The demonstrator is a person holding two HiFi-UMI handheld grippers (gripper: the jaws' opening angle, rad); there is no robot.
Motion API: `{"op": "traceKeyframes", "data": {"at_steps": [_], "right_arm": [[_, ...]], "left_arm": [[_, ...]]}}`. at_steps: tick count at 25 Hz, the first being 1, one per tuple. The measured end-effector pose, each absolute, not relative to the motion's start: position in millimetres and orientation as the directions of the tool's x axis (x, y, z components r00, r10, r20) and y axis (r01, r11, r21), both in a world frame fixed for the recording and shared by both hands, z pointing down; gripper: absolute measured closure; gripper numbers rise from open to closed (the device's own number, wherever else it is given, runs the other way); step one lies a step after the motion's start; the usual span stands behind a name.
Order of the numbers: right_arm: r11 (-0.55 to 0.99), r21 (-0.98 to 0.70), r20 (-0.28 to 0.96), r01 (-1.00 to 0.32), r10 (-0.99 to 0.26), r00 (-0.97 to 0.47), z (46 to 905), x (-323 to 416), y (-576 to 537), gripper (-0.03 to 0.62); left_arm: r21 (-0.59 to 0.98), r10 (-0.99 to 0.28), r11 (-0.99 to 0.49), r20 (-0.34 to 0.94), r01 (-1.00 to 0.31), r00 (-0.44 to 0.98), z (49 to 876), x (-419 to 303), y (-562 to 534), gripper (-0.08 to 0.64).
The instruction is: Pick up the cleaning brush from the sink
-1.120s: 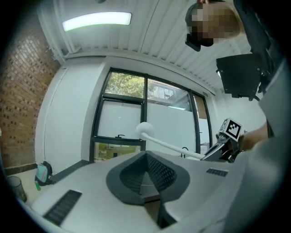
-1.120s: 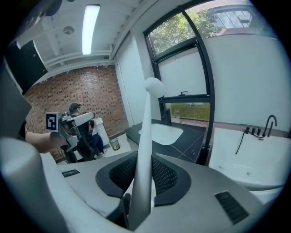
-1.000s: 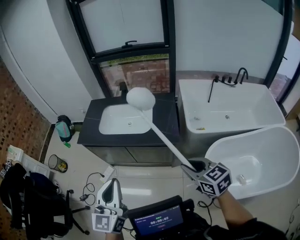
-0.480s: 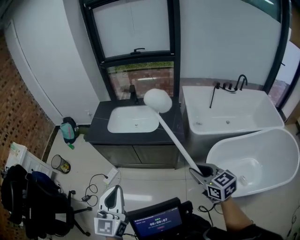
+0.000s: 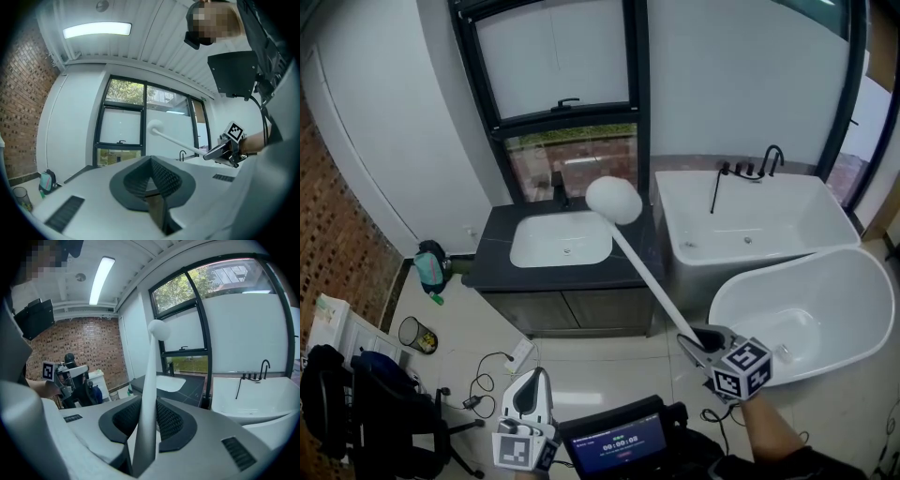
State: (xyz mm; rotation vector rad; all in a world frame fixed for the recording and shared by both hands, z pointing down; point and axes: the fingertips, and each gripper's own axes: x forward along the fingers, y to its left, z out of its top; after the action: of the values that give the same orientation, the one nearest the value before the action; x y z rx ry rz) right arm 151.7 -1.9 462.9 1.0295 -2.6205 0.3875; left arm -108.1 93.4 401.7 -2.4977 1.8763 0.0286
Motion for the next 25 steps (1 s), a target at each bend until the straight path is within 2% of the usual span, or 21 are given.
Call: {"op": "traceKeyframes", "data": {"at_steps": [10,25], "right_arm": [[0.706,-0.127,0.369,-0.697,-0.619,-0.694,461,138,0,0.525],[0.709,-0.108,0.381,-0.696,-0.618,-0.688,463,157,-19,0.526]], "left_arm": [[-0.007,-0.954,-0.299,-0.022,-0.954,0.299,403,-119,93,0.551],[-0.016,-0.963,-0.268,-0.012,-0.963,0.269,400,-110,85,0.551]]}}
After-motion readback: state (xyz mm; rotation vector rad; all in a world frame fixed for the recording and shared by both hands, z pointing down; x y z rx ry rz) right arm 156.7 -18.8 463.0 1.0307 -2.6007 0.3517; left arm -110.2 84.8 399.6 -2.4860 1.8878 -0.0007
